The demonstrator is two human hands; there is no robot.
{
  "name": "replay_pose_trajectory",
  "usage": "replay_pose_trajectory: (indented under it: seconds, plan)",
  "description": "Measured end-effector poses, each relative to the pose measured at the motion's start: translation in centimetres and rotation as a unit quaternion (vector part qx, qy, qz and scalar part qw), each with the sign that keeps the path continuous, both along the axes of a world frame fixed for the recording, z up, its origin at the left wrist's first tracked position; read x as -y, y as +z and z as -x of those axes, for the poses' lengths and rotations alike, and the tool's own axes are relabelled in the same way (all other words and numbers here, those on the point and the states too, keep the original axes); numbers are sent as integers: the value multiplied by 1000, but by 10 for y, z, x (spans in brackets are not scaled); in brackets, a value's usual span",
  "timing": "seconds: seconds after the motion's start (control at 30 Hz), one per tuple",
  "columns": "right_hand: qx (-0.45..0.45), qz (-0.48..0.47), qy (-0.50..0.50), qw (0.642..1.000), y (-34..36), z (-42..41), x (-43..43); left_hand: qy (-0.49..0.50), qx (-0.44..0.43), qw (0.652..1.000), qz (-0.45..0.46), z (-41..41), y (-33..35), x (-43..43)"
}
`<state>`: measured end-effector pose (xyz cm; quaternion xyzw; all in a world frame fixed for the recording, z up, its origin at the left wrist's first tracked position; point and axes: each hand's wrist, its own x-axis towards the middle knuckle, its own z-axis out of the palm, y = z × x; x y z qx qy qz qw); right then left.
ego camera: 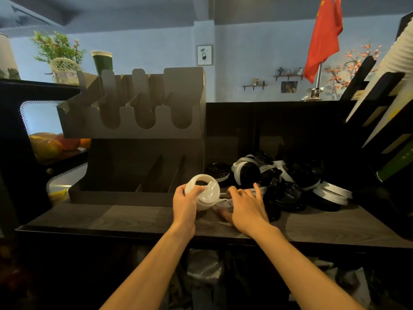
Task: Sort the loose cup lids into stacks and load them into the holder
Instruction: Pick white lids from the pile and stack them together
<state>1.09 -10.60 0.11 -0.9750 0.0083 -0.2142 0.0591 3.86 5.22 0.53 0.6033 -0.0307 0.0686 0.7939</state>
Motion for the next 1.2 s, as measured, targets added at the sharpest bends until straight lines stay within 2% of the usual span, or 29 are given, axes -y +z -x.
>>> replay_pose_trajectory:
  seconds: [0.13, 0.3, 0.53, 0.67, 0.77, 0.87, 0.93, 1.07, 1.2]
  plan:
    - [100, -102, 37, 989, 1, 3, 8, -4, 2, 1000, -11, 2, -1, 1]
    - [-13, 53, -1, 999, -3, 5, 5, -6, 2, 1000, -29, 2, -2, 2]
    - [-4, 32, 12, 999, 1, 9, 4, 1, 0, 999, -47, 3, -1, 3]
    - [30, -47, 15, 998, 2, 12, 6, 6, -5, 999, -52, 5, -1, 3]
    - [96, -124, 25, 987, 0, 10, 11, 8, -10, 999, -47, 6, 0, 2]
    - [186, -240, 53, 951, 0, 12, 15, 10, -9, 999, -47, 6, 0, 1]
    - [211, -285, 104, 929, 0, 15, 14, 0, -7, 999, -54, 6, -1, 1]
    - [207, -243, 194, 928, -1, 18, 9, -81, -3, 995, -51, 11, 4, 3]
    - [212, -219, 216, 928, -1, 18, 6, -146, 10, 986, -77, 11, 7, 5]
